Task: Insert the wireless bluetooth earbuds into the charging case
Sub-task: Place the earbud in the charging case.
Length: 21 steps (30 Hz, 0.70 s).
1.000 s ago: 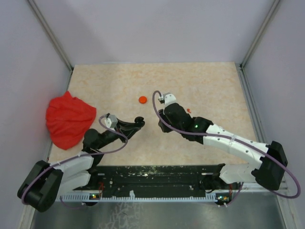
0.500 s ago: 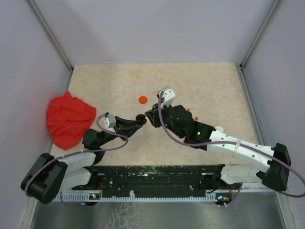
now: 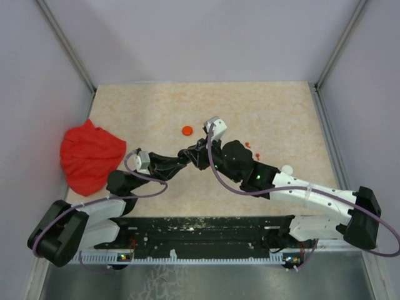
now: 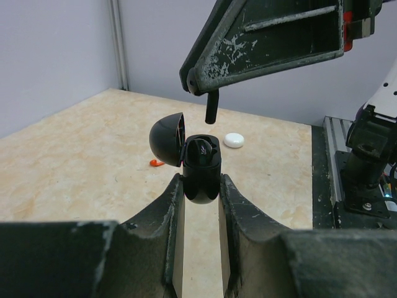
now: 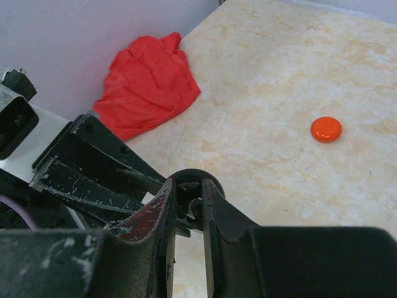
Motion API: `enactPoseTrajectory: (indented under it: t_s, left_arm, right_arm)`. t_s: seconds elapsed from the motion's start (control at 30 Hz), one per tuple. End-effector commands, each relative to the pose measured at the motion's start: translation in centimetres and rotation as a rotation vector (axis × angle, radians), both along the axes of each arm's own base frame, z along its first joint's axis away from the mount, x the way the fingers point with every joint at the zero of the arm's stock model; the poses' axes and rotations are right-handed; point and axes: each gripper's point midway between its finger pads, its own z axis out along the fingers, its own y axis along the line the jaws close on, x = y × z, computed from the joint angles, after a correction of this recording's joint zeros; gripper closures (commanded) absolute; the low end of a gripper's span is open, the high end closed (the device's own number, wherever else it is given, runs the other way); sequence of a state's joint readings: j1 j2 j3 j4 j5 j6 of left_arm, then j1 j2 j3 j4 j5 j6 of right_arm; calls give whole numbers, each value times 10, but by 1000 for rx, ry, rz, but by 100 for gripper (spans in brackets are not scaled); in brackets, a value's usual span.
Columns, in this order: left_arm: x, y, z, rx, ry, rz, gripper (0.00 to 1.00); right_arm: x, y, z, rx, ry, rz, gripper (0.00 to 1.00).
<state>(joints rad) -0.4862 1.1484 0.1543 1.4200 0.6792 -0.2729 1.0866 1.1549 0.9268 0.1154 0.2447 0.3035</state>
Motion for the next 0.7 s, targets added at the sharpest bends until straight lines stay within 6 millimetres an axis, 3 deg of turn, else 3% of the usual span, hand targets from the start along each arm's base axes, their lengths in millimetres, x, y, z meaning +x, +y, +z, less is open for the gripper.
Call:
enactPoseTrajectory:
  t_s: [0.0, 0.67]
  left_arm:
    - [2, 1, 23, -51, -56, 3, 99]
    - [-4, 2, 32, -96, -52, -20, 99]
  right_arm:
    - [-9, 9, 13, 71, -17, 44, 84]
    - [-7, 14, -1, 56, -7, 42, 84]
